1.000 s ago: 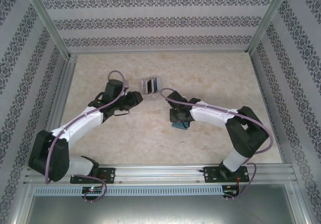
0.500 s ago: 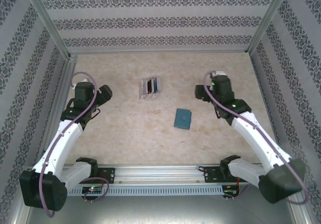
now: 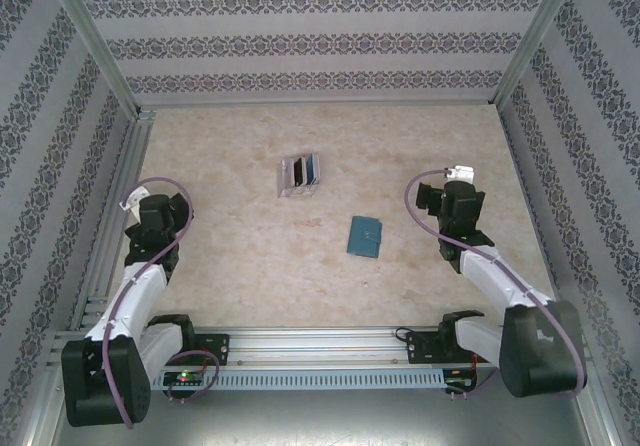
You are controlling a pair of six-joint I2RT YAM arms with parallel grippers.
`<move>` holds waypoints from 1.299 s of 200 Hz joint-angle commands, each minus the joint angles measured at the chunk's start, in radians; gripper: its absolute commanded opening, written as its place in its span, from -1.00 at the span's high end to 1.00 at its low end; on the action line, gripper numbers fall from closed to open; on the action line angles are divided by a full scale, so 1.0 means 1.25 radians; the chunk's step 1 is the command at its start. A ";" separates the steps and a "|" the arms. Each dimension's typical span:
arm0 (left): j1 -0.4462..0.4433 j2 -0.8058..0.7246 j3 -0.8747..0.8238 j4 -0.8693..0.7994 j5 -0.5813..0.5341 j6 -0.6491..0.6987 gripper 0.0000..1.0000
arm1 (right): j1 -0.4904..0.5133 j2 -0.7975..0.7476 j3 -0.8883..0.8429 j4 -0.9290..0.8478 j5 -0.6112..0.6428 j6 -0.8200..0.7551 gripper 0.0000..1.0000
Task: Put the credit cards into the card holder
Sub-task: Reset both arms
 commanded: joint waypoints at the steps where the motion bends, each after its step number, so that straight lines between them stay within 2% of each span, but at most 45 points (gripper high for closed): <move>1: 0.006 0.044 -0.035 0.221 -0.014 0.122 -0.99 | -0.005 0.059 -0.055 0.225 0.009 -0.026 -0.97; 20: 0.006 0.087 -0.067 0.318 0.025 0.144 -0.99 | -0.006 0.126 -0.078 0.332 -0.008 -0.038 -0.96; 41: 0.005 0.116 -0.116 0.452 0.083 0.143 -0.99 | -0.007 0.144 -0.069 0.349 -0.044 -0.062 -0.96; 78: 0.005 0.175 -0.134 0.564 0.150 0.181 -0.99 | -0.007 0.219 -0.075 0.436 -0.104 -0.092 -0.96; 106: 0.005 0.223 -0.138 0.625 0.191 0.208 -0.99 | -0.010 0.247 -0.066 0.448 -0.129 -0.096 -0.97; 136: -0.014 0.334 -0.134 0.727 0.232 0.232 -0.99 | -0.018 0.294 -0.079 0.516 -0.142 -0.091 -0.96; 144: -0.031 0.356 -0.118 0.720 0.235 0.256 -0.99 | -0.021 0.280 -0.070 0.473 -0.145 -0.090 -0.96; 155: -0.060 0.383 -0.088 0.692 0.237 0.291 -0.99 | -0.023 0.294 -0.073 0.502 -0.149 -0.088 -0.96; 181: -0.113 0.480 -0.025 0.677 0.247 0.368 -0.99 | -0.043 0.291 -0.056 0.465 -0.191 -0.077 -0.96; 190: -0.112 0.461 -0.007 0.607 0.237 0.356 -0.99 | -0.050 0.291 -0.051 0.457 -0.204 -0.072 -0.97; 260: -0.108 0.466 -0.008 0.624 0.235 0.351 -0.99 | -0.063 0.292 -0.051 0.458 -0.228 -0.066 -0.96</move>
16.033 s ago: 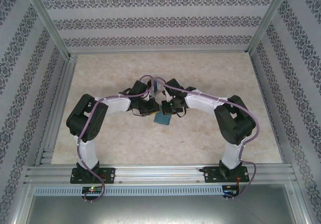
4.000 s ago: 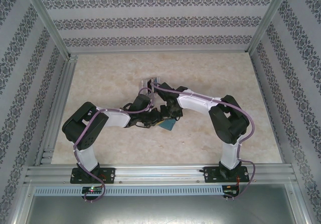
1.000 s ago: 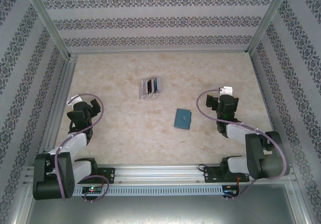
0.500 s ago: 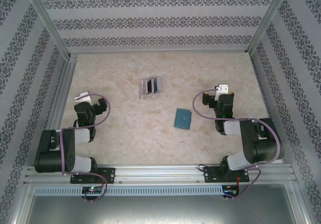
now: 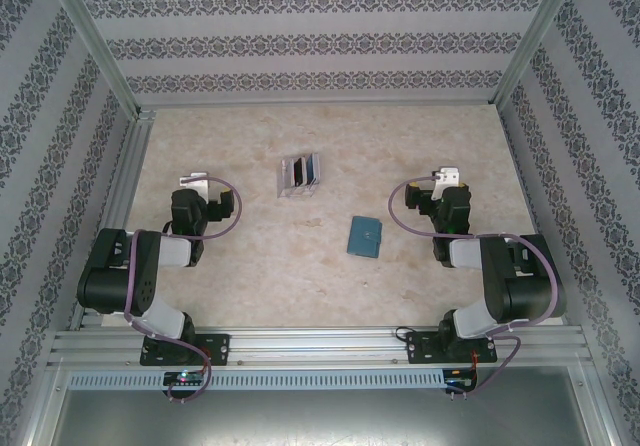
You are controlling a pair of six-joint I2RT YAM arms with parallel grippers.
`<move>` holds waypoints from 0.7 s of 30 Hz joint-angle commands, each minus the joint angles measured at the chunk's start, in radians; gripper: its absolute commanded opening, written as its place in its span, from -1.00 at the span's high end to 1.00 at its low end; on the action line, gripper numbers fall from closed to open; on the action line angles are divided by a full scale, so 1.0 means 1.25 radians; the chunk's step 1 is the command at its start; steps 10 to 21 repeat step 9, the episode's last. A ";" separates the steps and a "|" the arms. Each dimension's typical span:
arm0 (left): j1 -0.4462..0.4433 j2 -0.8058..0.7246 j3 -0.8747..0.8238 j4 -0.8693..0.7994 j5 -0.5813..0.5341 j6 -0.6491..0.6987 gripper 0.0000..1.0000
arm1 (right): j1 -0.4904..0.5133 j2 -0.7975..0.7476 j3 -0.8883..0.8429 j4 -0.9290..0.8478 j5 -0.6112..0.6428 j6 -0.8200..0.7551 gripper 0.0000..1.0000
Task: Put the credit cards into the card holder
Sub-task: Reset both arms
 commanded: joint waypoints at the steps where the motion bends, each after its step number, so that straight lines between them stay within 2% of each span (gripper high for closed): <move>1: 0.001 -0.004 0.008 0.005 0.003 0.022 -0.99 | -0.010 0.004 0.015 0.009 -0.027 0.009 -0.97; 21: 0.001 -0.004 0.010 0.004 0.004 0.024 -0.99 | -0.010 0.005 0.014 0.009 -0.026 0.009 -0.97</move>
